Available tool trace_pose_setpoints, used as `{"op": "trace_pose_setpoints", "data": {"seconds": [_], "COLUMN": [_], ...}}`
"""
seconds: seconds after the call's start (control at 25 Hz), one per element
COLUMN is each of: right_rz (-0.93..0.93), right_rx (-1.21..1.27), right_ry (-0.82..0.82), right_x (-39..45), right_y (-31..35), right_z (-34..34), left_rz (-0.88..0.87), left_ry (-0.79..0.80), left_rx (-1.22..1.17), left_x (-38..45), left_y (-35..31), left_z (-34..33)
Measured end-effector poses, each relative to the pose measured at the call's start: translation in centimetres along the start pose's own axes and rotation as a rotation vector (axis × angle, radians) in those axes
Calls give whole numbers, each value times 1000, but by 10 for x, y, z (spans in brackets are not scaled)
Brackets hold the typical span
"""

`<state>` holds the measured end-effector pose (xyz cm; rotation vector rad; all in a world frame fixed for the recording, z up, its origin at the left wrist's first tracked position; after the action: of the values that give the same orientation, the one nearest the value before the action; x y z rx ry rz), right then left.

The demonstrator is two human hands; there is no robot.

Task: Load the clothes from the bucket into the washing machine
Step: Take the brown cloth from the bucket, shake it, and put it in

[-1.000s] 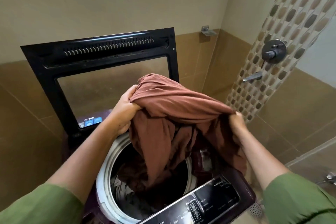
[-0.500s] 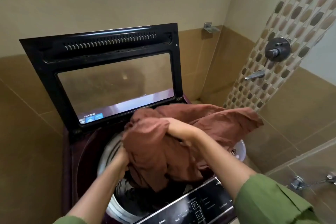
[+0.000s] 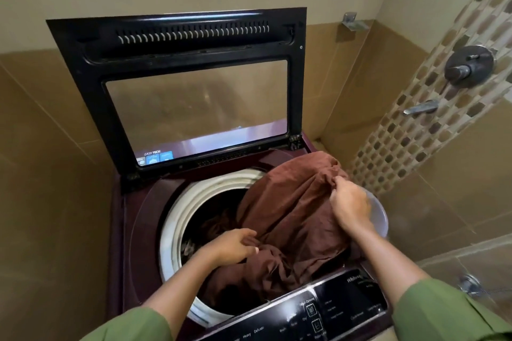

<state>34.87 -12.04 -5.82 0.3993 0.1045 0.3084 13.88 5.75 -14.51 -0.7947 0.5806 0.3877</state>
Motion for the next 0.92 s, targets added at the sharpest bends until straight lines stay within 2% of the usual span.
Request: {"op": "trace_pose_setpoints", "data": {"seconds": [0.08,0.16,0.2,0.28,0.32,0.36,0.4,0.44,0.52,0.6,0.68,0.76,0.84,0.92], "right_rz": [210,506,632,689,629,548,458,390,381,509,674,757,806,877], "right_rx": [30,116,150,66,-107,-342,-532,-611,-558,-401,-260,-215,-369,-599], "right_ry": [-115,-68,51,483,687,825,883,875,775,587,525,727,893,959], "right_x": [-6,-24,-38,-68,-79,-87,-88,-86,-80,-74,-81,-99,-126,-149], "right_y": [36,84,105,115,103,81,60,49,60,96,129,145,140,123], "right_z": [4,-16,-38,-106,-142,-168,-185,-193,-201,-204,-215,-249,-290,-330], "left_rz": [-3,-4,-6,-1,14,28,40,45,41,5,-31,-28,-20,-28], "left_ry": [-32,-132,-200,-318,-340,-359,-372,-394,-401,-343,-289,-288,-291,-301], "left_rx": [94,199,303,621,763,871,956,1034,1165,1274,1335,1342,1359,1350], "left_x": [7,13,16,21,22,20,17,12,3,2,1,3,4,6], "left_y": [7,19,25,38,47,56,66,75,94,109,116,120,121,125], "left_z": [9,30,45,74,86,96,104,110,120,121,119,120,119,118]}}
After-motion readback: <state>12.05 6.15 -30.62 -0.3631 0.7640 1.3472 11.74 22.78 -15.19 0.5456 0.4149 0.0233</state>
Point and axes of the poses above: each hand's wrist, its own x-axis towards the middle knuckle, its own z-axis out of the back of the hand, y = z × x, the point moved 9 cm from there along x, towards the middle knuckle, and after that the axes turned 11 degrees about x, right-handed, at the moved point
